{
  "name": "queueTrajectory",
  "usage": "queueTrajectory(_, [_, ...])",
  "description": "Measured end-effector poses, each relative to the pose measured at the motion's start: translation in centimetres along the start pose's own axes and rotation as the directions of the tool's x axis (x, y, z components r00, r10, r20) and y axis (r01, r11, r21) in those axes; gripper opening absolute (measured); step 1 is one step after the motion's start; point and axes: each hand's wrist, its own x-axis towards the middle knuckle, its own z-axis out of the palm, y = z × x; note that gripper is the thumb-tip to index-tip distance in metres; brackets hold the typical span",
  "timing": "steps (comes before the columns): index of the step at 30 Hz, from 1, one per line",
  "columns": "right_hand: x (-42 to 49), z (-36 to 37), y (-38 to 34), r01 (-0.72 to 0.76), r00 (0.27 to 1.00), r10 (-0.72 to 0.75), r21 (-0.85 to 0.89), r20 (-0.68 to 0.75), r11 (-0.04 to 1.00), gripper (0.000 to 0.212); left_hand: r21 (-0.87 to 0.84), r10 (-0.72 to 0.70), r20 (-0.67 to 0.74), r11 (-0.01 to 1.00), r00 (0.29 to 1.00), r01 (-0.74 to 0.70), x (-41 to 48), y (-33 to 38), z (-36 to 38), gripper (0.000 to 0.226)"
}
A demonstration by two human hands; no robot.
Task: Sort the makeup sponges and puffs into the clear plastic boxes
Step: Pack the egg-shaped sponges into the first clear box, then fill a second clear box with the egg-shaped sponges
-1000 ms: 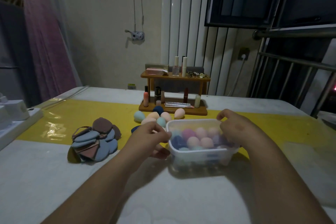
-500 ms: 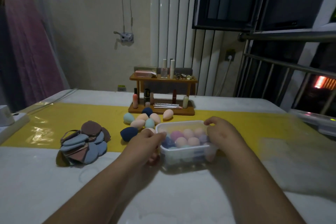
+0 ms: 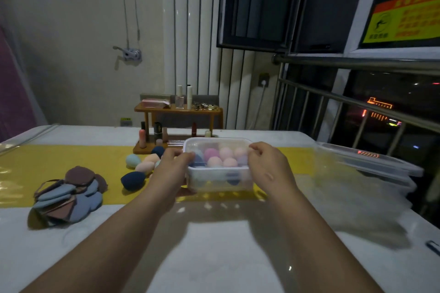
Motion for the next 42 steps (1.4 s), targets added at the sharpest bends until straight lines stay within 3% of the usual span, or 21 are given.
queueTrajectory(4, [-0.4, -2.5, 0.2, 0.024, 0.997, -0.026, -0.039, -0.067, 0.999, 0.038, -0.045, 0.006, -0.057, 0.999, 0.998, -0.008, -0.2, 0.6, 2.7, 0.022])
queueTrajectory(9, [-1.3, -5.3, 0.7, 0.118, 0.978, -0.157, -0.253, -0.138, 0.96, 0.042, -0.042, 0.02, -0.094, 0.999, 0.995, -0.024, -0.5, 1.0, 5.4, 0.023])
queueTrajectory(12, [-2.1, -7.4, 0.5, 0.136, 0.968, -0.208, -0.404, -0.14, 0.905, 0.086, -0.027, 0.042, -0.078, 0.999, 0.996, -0.044, -0.7, 1.2, 7.1, 0.022])
queueTrajectory(14, [-2.2, -8.4, 1.0, 0.103, 0.966, -0.208, -0.506, -0.155, 0.856, 0.098, -0.022, 0.058, -0.07, 0.998, 0.996, -0.06, -0.7, 1.4, 8.3, 0.025])
queueTrajectory(16, [-1.9, -9.0, 1.7, 0.042, 0.976, -0.153, -0.563, -0.152, 0.826, 0.091, -0.014, 0.069, -0.073, 0.997, 0.995, -0.07, -0.7, 1.5, 9.3, 0.025])
queueTrajectory(21, [-1.3, -9.0, 3.9, -0.109, 0.981, -0.029, -0.666, -0.194, 0.738, 0.043, 0.0, 0.052, -0.104, 0.999, 0.993, -0.052, 0.1, 1.2, 10.9, 0.028])
queueTrajectory(25, [-0.8, -8.9, 5.2, -0.127, 0.971, -0.049, -0.681, -0.233, 0.721, 0.033, 0.02, 0.046, -0.135, 0.999, 0.99, -0.044, 1.5, 0.4, 12.3, 0.032])
queueTrajectory(32, [0.0, -8.5, 7.5, 0.021, 0.939, -0.23, -0.624, -0.256, 0.781, 0.033, 0.205, -0.012, -0.21, 0.977, 0.978, 0.057, 4.0, -2.6, 14.2, 0.041])
queueTrajectory(35, [0.4, -7.8, 8.3, 0.105, 0.897, -0.312, -0.532, -0.314, 0.84, 0.026, 0.264, -0.011, -0.237, 0.962, 0.971, 0.076, 4.6, -3.4, 14.7, 0.046])
queueTrajectory(39, [0.4, -6.8, 8.2, 0.264, 0.815, -0.453, -0.465, -0.36, 0.845, 0.035, 0.442, 0.045, -0.279, 0.893, 0.959, 0.087, 5.2, -4.1, 14.4, 0.043])
queueTrajectory(42, [0.1, -6.2, 7.4, 0.327, 0.796, -0.477, -0.398, -0.372, 0.857, 0.037, 0.453, -0.013, -0.273, 0.881, 0.962, 0.14, 5.5, -4.3, 13.9, 0.048])
